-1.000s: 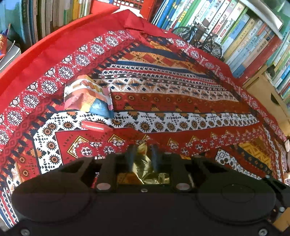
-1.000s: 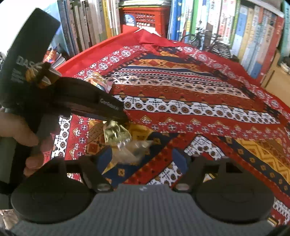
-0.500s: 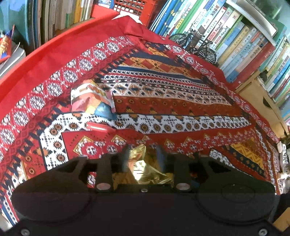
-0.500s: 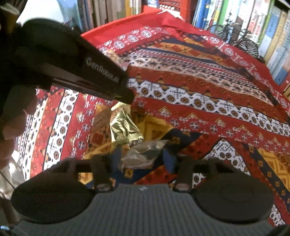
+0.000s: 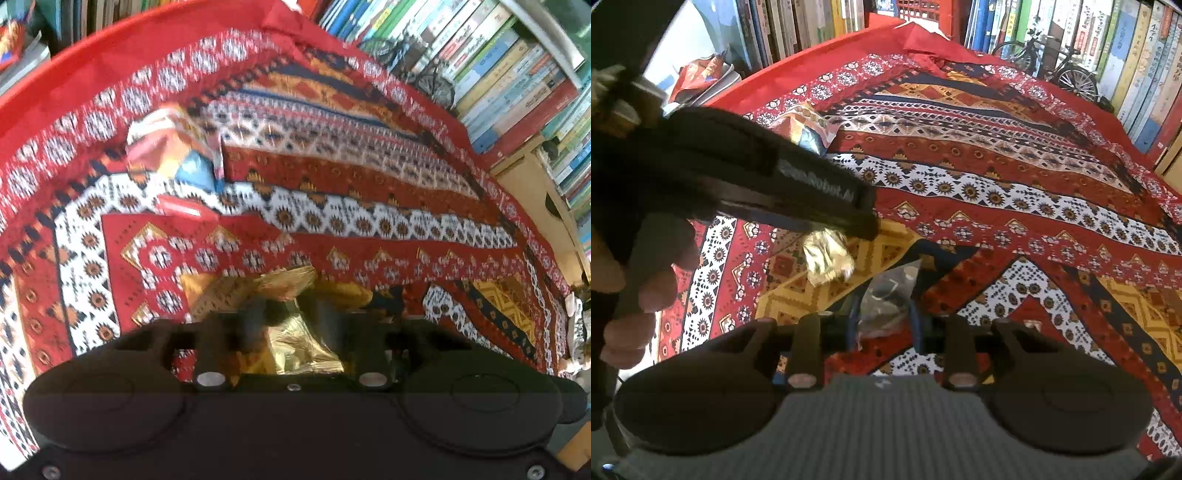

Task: Organize books
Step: 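Lift the gold wrapper and plastic scrap and carry them over the trash bag, then open both tools to drop the wrapper and scrap into the bag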

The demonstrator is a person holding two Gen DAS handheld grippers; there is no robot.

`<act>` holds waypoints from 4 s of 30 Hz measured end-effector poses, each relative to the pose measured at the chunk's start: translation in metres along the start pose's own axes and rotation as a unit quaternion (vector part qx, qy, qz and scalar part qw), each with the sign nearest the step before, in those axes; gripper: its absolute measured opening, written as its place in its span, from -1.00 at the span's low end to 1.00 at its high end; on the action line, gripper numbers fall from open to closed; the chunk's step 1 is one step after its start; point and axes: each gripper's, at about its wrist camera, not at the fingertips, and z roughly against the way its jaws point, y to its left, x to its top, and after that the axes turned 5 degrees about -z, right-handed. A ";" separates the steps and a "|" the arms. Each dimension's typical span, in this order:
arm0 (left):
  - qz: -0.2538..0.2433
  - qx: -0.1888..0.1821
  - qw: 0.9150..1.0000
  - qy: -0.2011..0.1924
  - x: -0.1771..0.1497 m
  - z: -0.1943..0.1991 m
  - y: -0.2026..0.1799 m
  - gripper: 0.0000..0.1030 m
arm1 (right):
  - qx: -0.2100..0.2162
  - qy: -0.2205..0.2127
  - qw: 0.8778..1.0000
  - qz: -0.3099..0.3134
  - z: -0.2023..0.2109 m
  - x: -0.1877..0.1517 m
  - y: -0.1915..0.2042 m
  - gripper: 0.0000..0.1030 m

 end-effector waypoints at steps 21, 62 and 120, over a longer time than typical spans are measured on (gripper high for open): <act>-0.028 0.029 0.997 -0.067 -0.030 0.062 0.006 -0.54 | 0.003 -0.023 0.999 -0.025 0.024 -0.004 0.007 -0.38; 0.022 0.091 0.995 -0.043 -0.240 0.177 0.110 -0.54 | 0.038 -0.006 0.998 0.041 0.088 -0.140 0.167 -0.38; 0.053 0.094 0.993 0.049 -0.335 0.104 0.200 -0.03 | 0.038 0.068 0.996 0.035 -0.002 -0.193 0.223 0.21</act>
